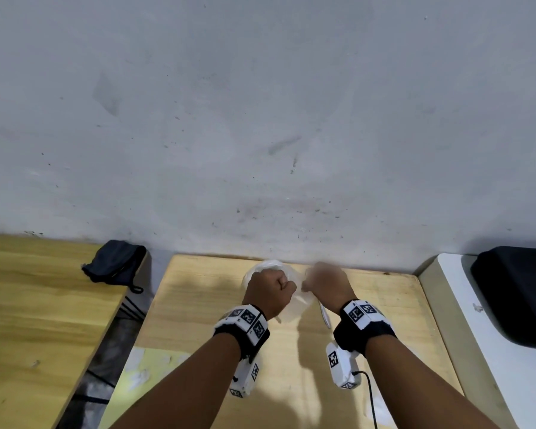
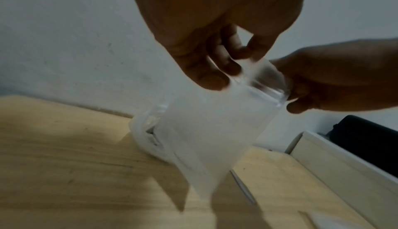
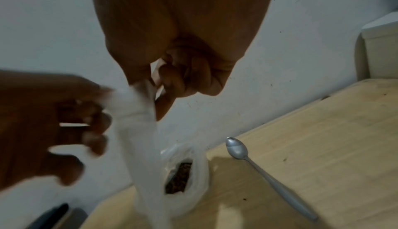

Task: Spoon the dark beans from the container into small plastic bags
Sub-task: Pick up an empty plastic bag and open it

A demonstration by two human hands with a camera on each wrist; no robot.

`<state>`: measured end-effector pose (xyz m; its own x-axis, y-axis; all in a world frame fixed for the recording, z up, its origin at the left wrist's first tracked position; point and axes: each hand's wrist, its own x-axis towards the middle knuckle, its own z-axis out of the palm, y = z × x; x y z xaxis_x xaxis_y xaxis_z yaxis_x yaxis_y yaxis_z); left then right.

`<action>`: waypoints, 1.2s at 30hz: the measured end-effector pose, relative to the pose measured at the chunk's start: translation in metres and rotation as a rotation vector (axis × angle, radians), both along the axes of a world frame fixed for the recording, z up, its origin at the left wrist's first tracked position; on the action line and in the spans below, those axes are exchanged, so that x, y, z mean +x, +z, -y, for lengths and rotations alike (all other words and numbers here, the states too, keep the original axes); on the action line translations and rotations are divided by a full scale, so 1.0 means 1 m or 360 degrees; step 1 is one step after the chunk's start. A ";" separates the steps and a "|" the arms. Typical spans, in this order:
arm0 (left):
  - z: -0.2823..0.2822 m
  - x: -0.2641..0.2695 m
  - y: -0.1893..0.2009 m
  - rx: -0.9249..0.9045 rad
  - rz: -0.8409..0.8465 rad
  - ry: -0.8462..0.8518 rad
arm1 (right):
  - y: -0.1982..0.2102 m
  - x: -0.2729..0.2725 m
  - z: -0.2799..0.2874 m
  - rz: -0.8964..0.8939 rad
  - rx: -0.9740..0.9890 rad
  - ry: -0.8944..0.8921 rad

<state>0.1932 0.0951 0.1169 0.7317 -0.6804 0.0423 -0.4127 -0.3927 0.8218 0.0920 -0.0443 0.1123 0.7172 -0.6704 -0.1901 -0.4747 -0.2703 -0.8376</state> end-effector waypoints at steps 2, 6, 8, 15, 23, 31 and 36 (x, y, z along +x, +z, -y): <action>-0.005 -0.001 -0.003 -0.0058 0.0118 -0.0008 | 0.002 0.002 -0.001 0.0116 0.0220 -0.0006; -0.011 0.003 -0.010 0.0296 0.0345 -0.0263 | 0.009 0.003 0.002 0.0171 0.0577 0.0009; -0.010 0.006 -0.013 0.0425 0.0402 -0.0333 | 0.013 0.002 0.004 0.0085 0.0649 0.0079; -0.010 0.011 -0.022 0.0488 0.0499 -0.0564 | 0.013 -0.002 0.001 -0.0197 0.0743 0.0283; -0.008 0.011 -0.026 0.0492 0.0502 -0.0648 | -0.012 0.012 0.001 -0.0118 0.0012 0.0417; -0.006 0.011 -0.041 0.0382 0.0318 -0.0549 | -0.003 0.010 -0.010 -0.0326 -0.0047 0.0346; -0.008 0.017 -0.049 0.0412 0.0103 -0.0346 | -0.021 0.000 -0.003 -0.0131 0.0410 0.0068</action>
